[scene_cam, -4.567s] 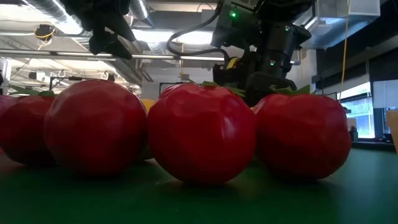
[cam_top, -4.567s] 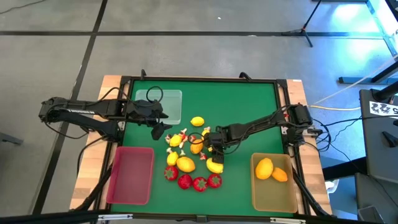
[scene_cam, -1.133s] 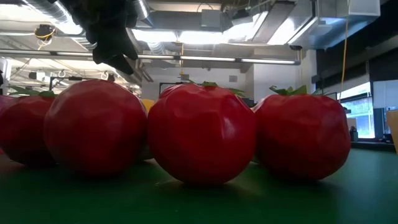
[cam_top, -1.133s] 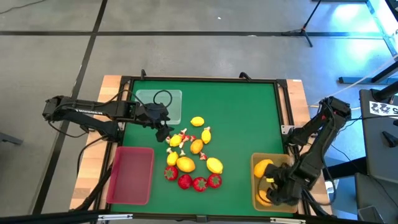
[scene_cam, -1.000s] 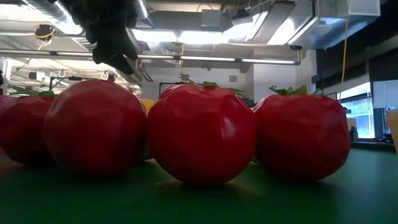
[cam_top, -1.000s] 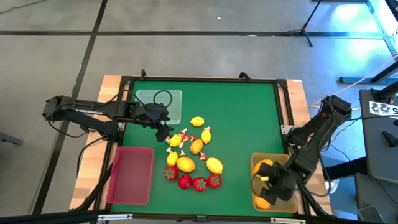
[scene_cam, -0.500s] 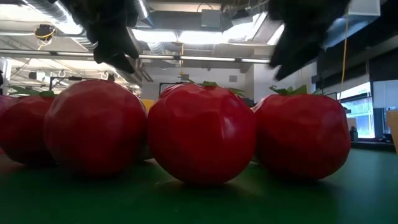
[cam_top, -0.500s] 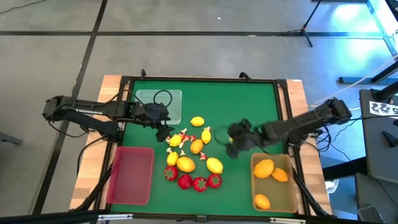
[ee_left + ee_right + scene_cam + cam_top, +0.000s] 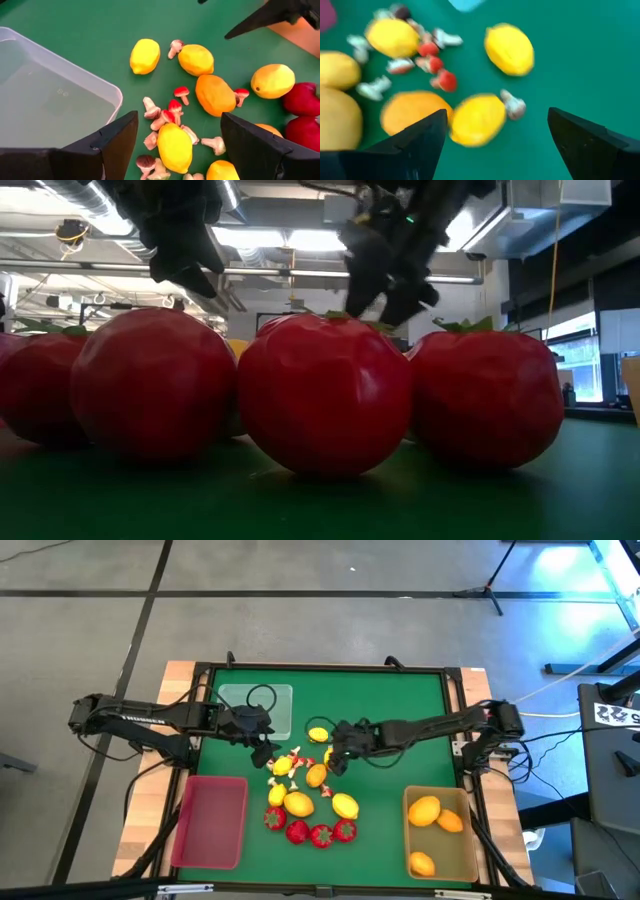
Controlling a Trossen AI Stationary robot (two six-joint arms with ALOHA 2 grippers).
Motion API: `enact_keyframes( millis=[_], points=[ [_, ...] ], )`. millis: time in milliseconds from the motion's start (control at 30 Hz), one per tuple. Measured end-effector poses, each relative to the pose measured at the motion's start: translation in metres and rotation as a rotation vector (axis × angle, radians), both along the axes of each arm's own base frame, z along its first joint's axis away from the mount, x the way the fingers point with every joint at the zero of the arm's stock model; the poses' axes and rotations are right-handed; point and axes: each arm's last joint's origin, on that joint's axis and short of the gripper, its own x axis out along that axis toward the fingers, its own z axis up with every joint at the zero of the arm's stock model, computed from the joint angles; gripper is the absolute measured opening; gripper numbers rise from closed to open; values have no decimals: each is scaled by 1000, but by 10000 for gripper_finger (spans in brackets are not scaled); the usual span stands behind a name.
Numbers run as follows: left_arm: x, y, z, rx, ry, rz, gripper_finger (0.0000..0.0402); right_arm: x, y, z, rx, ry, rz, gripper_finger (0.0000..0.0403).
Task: Sort produce into baskets
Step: Put the lemon into the orange bin
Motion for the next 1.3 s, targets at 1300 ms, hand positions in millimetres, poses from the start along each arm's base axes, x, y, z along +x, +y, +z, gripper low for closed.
enact_keyframes(
  millis=[1300],
  points=[
    [0,0,0,8,2,-5,279,34,-8,-23,-483,337,1162,342]
  ],
)
